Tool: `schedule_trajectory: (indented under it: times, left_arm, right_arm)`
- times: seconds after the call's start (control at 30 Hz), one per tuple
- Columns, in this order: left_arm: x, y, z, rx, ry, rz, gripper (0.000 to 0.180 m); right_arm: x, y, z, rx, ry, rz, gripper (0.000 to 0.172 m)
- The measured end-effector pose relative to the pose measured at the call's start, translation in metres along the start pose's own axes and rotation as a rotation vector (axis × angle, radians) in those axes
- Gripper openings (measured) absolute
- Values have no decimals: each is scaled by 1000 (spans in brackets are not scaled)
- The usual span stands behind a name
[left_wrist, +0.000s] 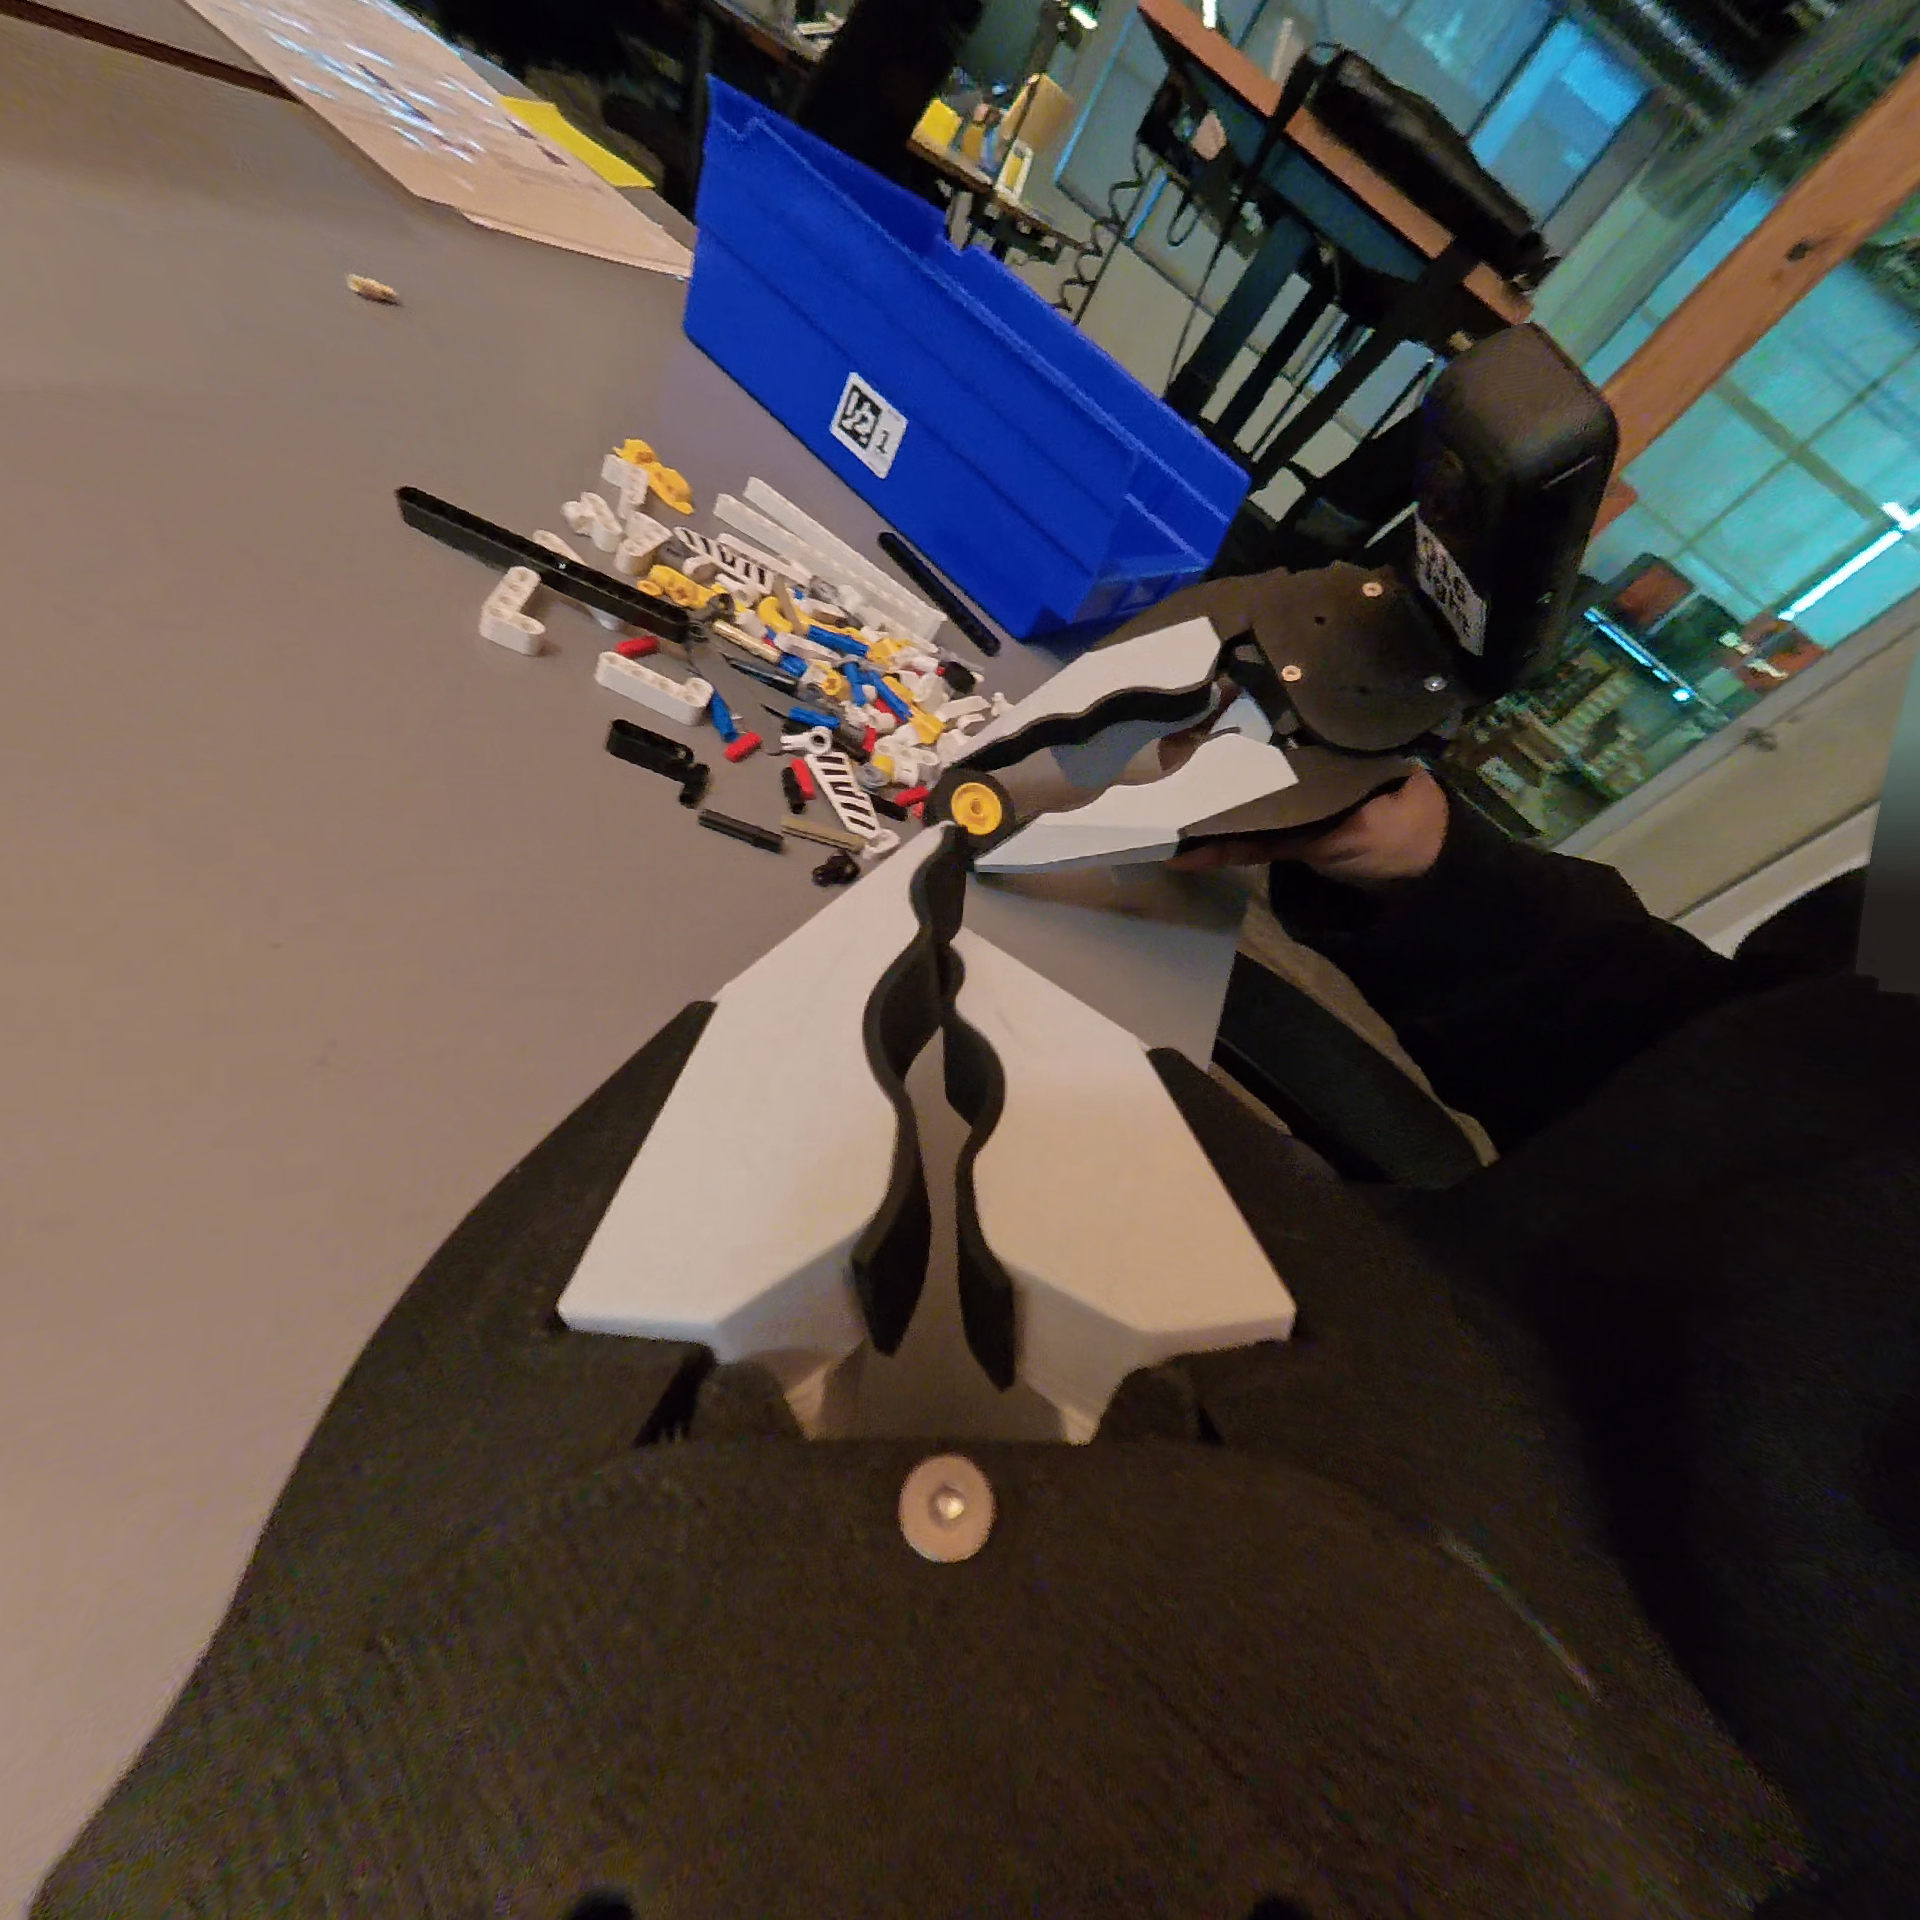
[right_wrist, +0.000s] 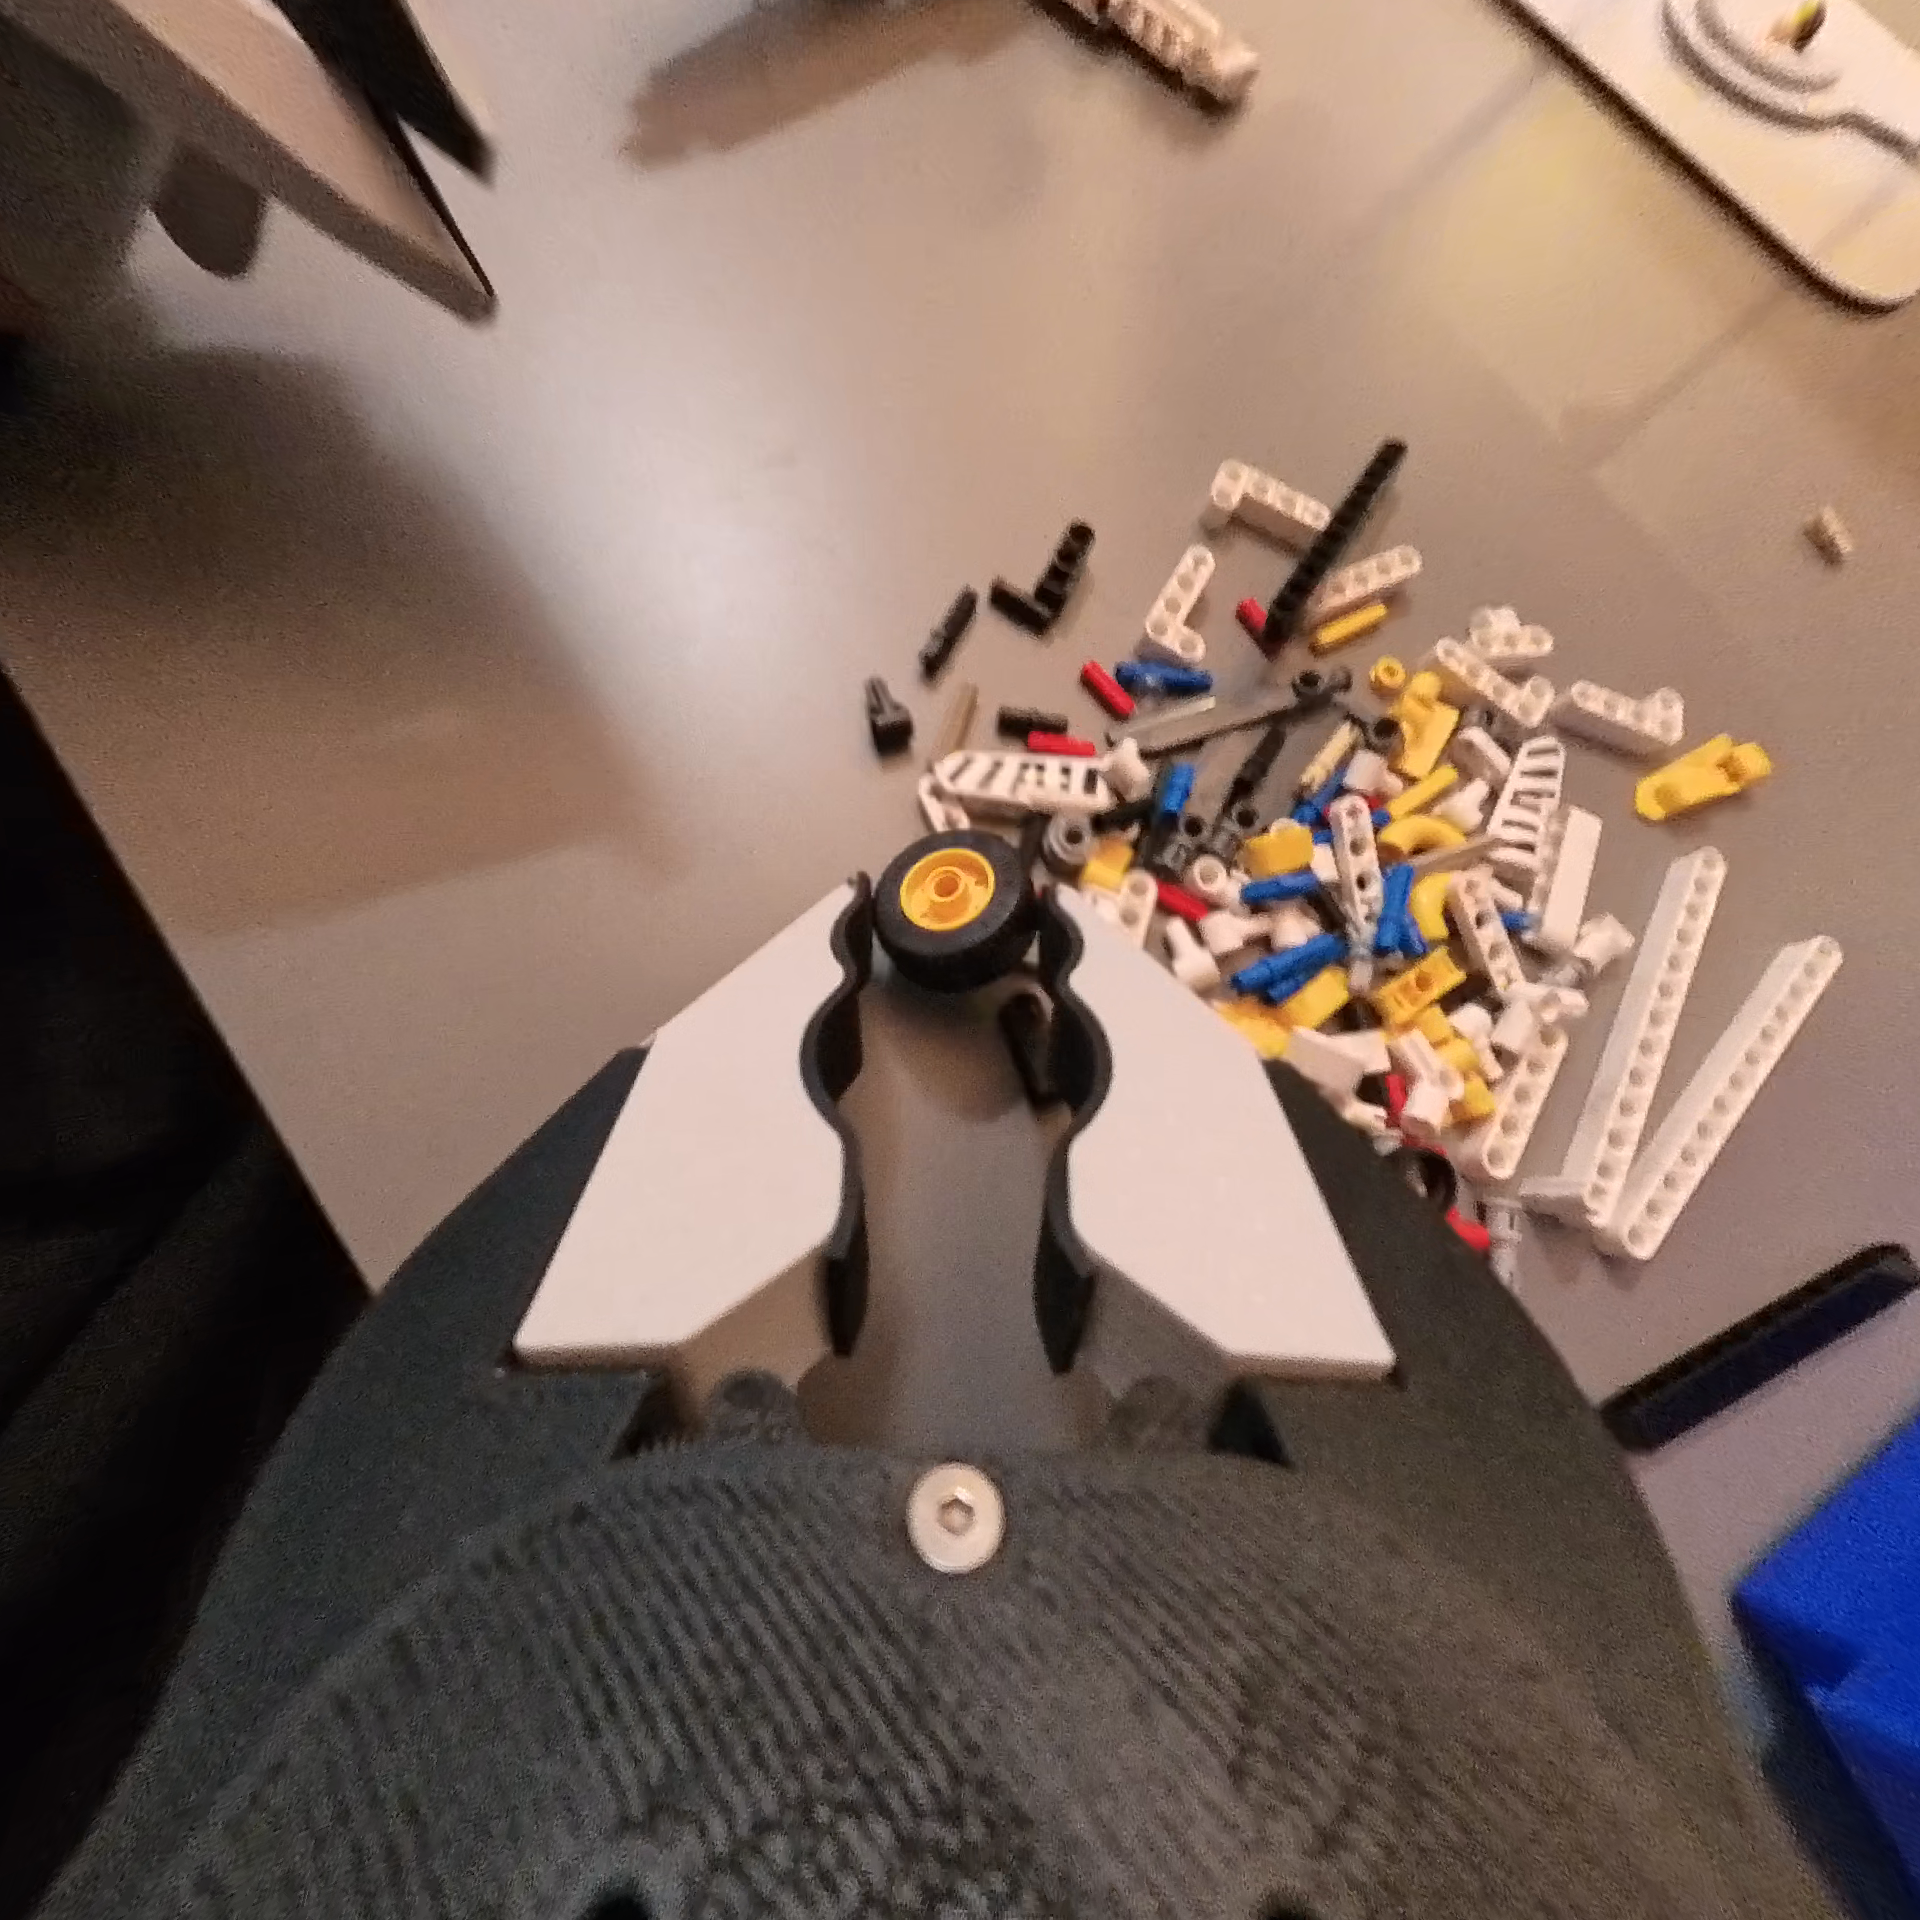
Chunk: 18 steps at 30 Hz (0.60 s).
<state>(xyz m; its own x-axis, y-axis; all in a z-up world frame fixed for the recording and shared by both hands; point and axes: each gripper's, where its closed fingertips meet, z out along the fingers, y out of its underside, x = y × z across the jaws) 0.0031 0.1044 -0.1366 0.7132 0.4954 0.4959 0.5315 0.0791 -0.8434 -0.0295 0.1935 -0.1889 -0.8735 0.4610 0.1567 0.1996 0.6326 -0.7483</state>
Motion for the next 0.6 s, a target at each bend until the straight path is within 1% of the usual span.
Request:
schedule_trajectory:
  times: [0.07,0.13,0.2,0.27,0.33,0.4,0.5,0.6]
  left_arm:
    - [5,1,0,-1,24,6,0]
    - [8,3,2,-7,40,-6,0]
    - [13,5,4,-12,85,-79,0]
    - [23,5,6,-4,182,-186,0]
    - [32,4,6,18,281,-301,0]
    - [31,0,2,51,334,-395,0]
    - [35,-5,-7,83,418,-467,0]
    - [33,-11,-12,127,453,-527,0]
  right_arm:
    - [-8,-18,-3,70,-12,-14,30]
    - [-21,-43,-9,188,-21,-66,30]
    - [-36,-69,-18,327,-6,-173,30]
    - [-52,-87,-23,421,21,-283,30]
    - [-59,-96,-23,447,57,-344,30]
    - [-61,-102,-23,465,68,-367,30]
    - [-66,-110,-26,509,31,-341,30]
    - [-67,-113,-25,522,31,-342,30]
